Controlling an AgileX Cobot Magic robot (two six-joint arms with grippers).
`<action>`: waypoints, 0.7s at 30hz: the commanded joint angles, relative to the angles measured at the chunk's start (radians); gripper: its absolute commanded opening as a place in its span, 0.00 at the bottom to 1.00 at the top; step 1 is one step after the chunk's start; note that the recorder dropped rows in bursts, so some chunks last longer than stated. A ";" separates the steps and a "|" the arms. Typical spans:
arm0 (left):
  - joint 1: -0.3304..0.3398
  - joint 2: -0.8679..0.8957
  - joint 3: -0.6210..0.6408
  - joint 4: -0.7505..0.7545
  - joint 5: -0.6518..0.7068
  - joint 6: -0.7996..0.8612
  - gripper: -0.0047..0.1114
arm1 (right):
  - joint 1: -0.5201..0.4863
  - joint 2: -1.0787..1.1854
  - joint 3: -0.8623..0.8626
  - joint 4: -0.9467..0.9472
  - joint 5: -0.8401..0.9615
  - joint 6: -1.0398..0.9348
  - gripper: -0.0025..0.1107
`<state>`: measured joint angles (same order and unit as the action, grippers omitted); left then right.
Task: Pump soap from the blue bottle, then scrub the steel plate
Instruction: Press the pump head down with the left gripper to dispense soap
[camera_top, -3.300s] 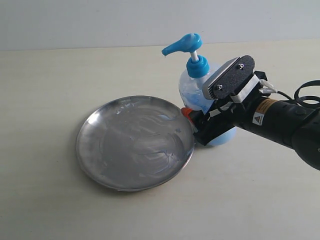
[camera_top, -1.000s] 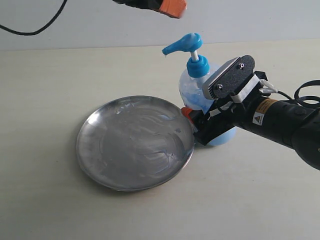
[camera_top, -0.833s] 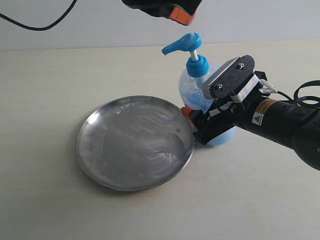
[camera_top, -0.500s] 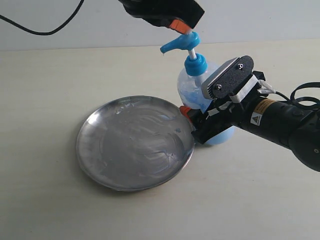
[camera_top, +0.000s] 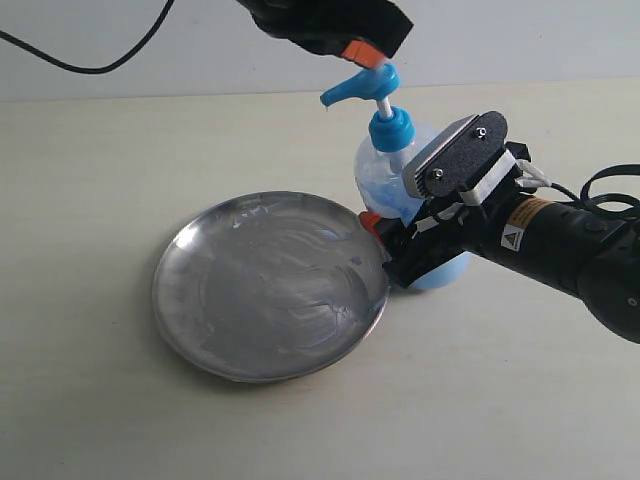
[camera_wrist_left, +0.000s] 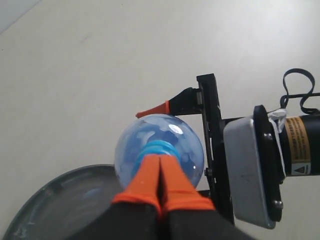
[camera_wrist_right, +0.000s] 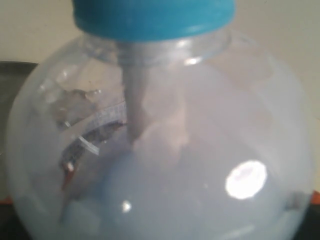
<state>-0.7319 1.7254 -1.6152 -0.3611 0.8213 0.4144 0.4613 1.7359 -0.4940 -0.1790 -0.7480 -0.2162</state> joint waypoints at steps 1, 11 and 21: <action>-0.006 -0.003 -0.008 -0.015 -0.048 -0.011 0.04 | -0.002 -0.003 -0.013 -0.008 -0.039 -0.001 0.02; -0.006 -0.003 -0.005 -0.015 -0.065 -0.034 0.04 | -0.002 -0.003 -0.013 -0.008 -0.039 -0.001 0.02; -0.006 -0.003 -0.005 -0.015 -0.057 -0.034 0.04 | -0.002 -0.003 -0.013 -0.008 -0.039 -0.001 0.02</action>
<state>-0.7319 1.7254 -1.6152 -0.3648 0.7712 0.3886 0.4613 1.7359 -0.4940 -0.1790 -0.7480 -0.2162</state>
